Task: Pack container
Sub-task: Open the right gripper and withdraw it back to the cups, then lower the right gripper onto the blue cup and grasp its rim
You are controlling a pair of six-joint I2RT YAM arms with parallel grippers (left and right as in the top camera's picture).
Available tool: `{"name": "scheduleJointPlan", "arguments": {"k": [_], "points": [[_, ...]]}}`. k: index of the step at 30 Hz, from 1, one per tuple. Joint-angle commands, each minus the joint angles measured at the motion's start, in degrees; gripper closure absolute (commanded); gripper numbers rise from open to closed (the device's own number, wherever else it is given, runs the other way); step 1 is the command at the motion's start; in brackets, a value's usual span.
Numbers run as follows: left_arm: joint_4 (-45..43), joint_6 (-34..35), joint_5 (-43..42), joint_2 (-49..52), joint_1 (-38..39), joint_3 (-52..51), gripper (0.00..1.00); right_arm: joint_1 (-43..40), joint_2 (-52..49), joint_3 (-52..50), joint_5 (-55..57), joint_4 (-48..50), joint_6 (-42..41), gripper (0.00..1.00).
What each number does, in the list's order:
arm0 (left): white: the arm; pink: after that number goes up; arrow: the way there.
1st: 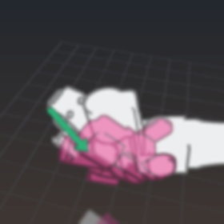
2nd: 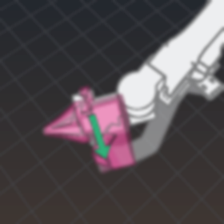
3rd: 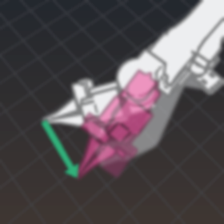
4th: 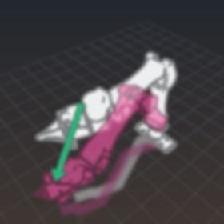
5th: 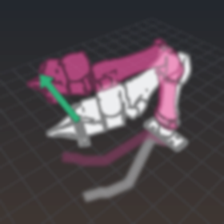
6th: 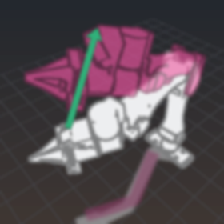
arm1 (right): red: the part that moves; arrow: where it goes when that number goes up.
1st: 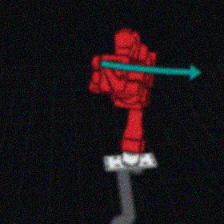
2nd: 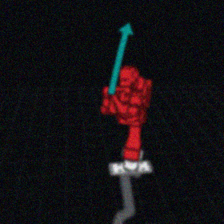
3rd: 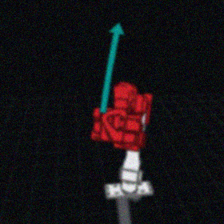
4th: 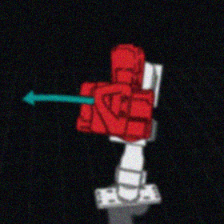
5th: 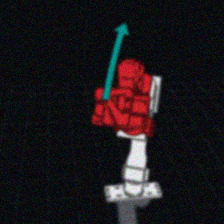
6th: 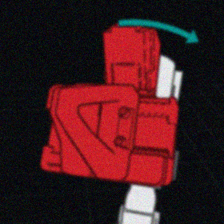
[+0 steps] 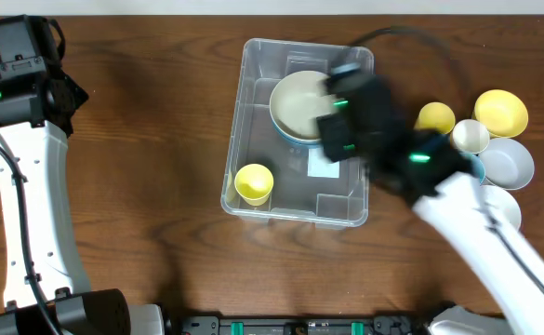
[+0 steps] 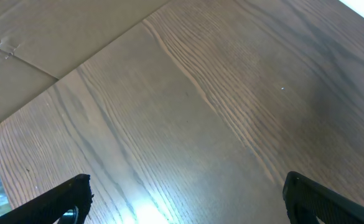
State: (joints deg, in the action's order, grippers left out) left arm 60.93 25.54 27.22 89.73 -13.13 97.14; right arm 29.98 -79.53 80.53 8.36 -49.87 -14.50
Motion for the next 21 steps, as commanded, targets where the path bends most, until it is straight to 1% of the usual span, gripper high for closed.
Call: {"name": "scheduleJointPlan", "arguments": {"k": [1, 4, 10, 14, 21], "points": [[0.1, 0.5, 0.9, 0.2, -0.2, 0.2, 0.02, -8.0, 2.6, 0.2, 3.9, -4.0, -3.1, 0.39], [0.1, 0.5, 0.8, 0.2, -0.2, 0.2, 0.02, -17.7, 3.8, 0.2, 3.8, -8.9, -3.7, 0.38], [0.1, 0.5, 0.9, 0.2, -0.2, 0.2, 0.02, -32.9, 2.9, -0.1, 3.2, -13.2, -4.4, 0.37], [0.1, 0.5, 0.8, 0.2, -0.2, 0.2, 0.02, -39.7, 1.6, -0.4, 2.1, -13.3, -4.3, 0.36], [0.1, 0.5, 0.9, 0.2, -0.2, 0.2, 0.02, -45.6, -1.9, -0.9, 1.7, -13.4, -3.3, 0.37]]}}
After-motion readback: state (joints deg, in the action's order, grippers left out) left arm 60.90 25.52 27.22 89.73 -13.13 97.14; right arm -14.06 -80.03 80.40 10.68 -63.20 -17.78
